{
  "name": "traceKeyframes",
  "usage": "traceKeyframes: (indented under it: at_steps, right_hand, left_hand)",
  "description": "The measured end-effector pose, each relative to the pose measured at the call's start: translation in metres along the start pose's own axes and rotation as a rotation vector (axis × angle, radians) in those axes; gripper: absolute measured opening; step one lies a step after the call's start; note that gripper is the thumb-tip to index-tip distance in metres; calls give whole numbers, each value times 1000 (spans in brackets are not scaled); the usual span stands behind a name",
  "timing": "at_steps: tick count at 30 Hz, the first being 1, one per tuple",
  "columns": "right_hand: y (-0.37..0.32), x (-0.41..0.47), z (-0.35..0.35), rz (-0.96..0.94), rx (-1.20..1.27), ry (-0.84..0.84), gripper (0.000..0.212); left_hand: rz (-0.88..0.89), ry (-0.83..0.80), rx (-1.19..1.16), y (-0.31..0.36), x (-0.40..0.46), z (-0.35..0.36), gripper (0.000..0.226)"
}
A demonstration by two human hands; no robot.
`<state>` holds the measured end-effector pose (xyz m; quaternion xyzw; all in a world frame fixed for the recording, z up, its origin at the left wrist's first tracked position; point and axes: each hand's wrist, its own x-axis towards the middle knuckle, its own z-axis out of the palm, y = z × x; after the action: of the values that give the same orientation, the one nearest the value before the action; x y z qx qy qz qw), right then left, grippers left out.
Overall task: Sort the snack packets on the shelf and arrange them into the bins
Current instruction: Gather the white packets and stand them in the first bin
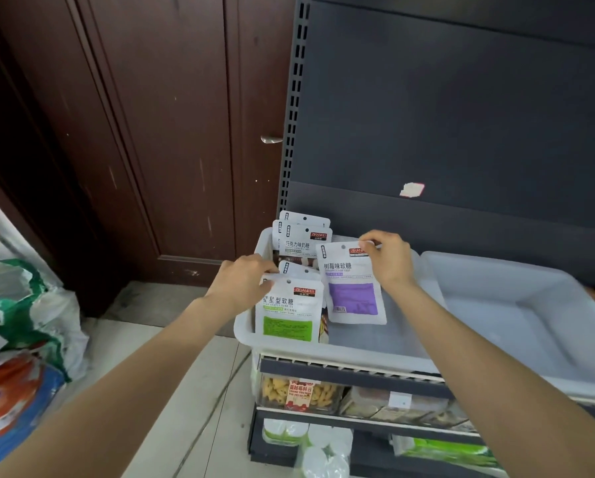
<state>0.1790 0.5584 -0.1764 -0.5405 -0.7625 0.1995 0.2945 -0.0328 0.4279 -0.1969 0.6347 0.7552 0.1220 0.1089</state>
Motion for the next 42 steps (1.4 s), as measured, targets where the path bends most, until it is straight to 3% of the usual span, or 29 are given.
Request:
traceKeyframes:
  at_steps: [7,13,20,27,35,42]
  right_hand:
    - [35,23,-1,124,-161,-3,20]
    - [63,52,-1,169,-156,-19,26]
    - [78,73,9,137,-128,39,18]
    - [85,81,27,106,-172,-24,10]
    - [77,74,20,100,-197,-90,44]
    - [49,35,-6,-83,-118,-95,25]
  left_hand:
    - [74,-61,62,41,29,6,52]
    - [33,-25,53,67,76,22,63]
    - [-100,-113,165,61,126,51,88]
    - [-104,-82,153,62,134,57,85]
    - [-112,-8,77,72,126,38,61]
    - [52,153,8,96,90,9,34]
